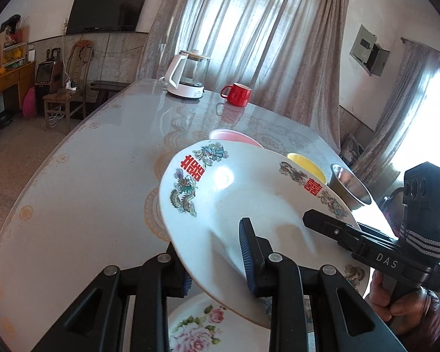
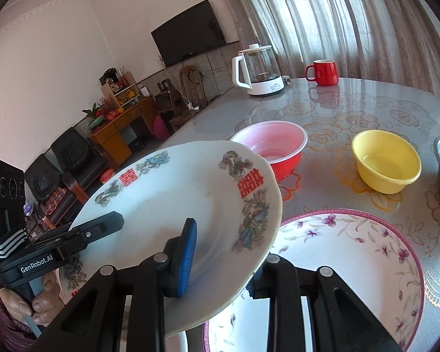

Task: Organize plates and bowls
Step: 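Lift the red-character plate with the right tool toward the purple-floral plate, then lower the red-character plate onto the purple-floral plate with the right tool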

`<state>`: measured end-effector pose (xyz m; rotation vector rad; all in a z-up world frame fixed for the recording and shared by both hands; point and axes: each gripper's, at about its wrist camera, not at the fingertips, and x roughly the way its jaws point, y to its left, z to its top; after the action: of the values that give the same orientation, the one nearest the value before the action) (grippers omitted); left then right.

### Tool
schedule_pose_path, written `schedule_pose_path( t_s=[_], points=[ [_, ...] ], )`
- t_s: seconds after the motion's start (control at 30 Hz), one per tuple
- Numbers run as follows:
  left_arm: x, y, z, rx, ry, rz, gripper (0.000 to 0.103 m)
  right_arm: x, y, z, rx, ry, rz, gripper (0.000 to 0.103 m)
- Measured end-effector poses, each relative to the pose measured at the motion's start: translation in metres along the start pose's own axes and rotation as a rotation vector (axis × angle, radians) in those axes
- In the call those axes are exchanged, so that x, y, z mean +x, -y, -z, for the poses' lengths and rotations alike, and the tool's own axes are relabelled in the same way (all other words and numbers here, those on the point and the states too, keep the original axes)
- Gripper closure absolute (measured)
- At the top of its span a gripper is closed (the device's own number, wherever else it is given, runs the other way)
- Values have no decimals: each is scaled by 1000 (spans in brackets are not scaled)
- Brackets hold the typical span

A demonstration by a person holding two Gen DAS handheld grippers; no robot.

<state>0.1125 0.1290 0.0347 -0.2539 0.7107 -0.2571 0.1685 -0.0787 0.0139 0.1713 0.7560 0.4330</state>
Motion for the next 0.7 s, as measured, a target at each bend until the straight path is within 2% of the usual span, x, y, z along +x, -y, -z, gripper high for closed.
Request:
schedule_pose_path(
  t_s=[0.33,0.7],
  points=[
    [9,57,22,57,-66,76,75,-59,37,39,105,27,78,76],
    [45,99,38,90,-196,129,73,-82,87,67,228,16,199,76]
  ],
)
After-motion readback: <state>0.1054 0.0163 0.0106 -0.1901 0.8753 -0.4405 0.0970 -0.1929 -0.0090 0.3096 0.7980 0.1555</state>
